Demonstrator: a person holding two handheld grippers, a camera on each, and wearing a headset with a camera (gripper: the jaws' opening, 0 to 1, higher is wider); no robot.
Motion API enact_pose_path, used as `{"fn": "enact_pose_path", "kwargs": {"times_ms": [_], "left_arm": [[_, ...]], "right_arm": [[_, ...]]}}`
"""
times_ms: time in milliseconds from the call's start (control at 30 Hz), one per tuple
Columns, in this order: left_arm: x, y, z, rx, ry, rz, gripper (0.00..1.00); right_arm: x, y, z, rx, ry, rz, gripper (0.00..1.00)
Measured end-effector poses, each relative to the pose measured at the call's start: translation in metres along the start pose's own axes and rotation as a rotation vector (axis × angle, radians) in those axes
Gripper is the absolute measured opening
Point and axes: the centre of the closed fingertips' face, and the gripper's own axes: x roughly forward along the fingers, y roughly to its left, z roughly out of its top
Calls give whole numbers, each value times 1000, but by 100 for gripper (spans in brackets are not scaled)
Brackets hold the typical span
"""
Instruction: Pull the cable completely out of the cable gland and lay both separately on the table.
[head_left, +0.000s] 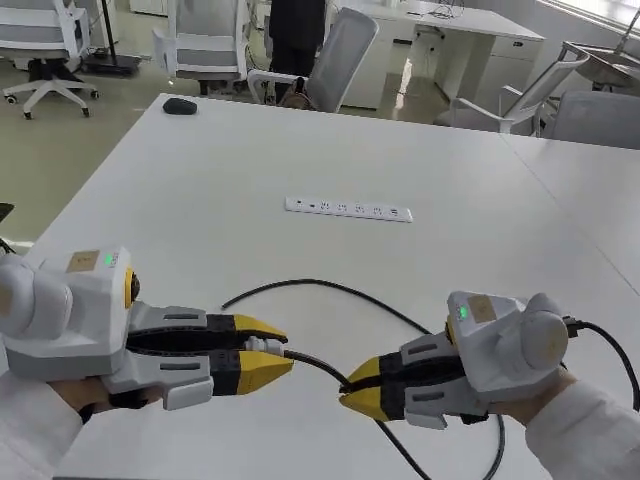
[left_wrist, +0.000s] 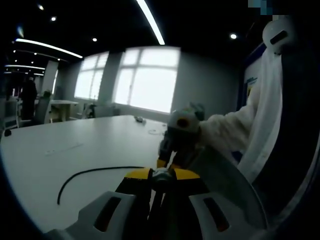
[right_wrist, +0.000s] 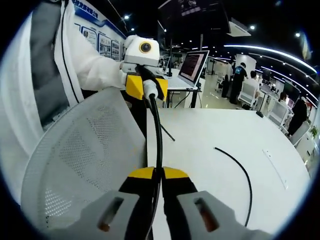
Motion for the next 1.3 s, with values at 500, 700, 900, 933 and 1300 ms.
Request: {"fn": "enact_pose_path", "kwargs": {"times_ms": [500,700,900,933,1300], "left_arm": [[0,-15,-2,2,-3,5,17],[1,-16,0,7,-9,16,17],[4,-18,0,12,-6,11,17],[5,-18,0,16,-4,10,17],[11,-22,2,21,-1,-4,17]], "right_arm": [[-1,9,-9,1,32,-11,3],[-5,10,4,-31,17,-33,10],[-11,11,37,-52,-56,-36,11],[-11,12,41,-59,-64,-32,11],[-12,20,83,-90,-173,-17,10]]}}
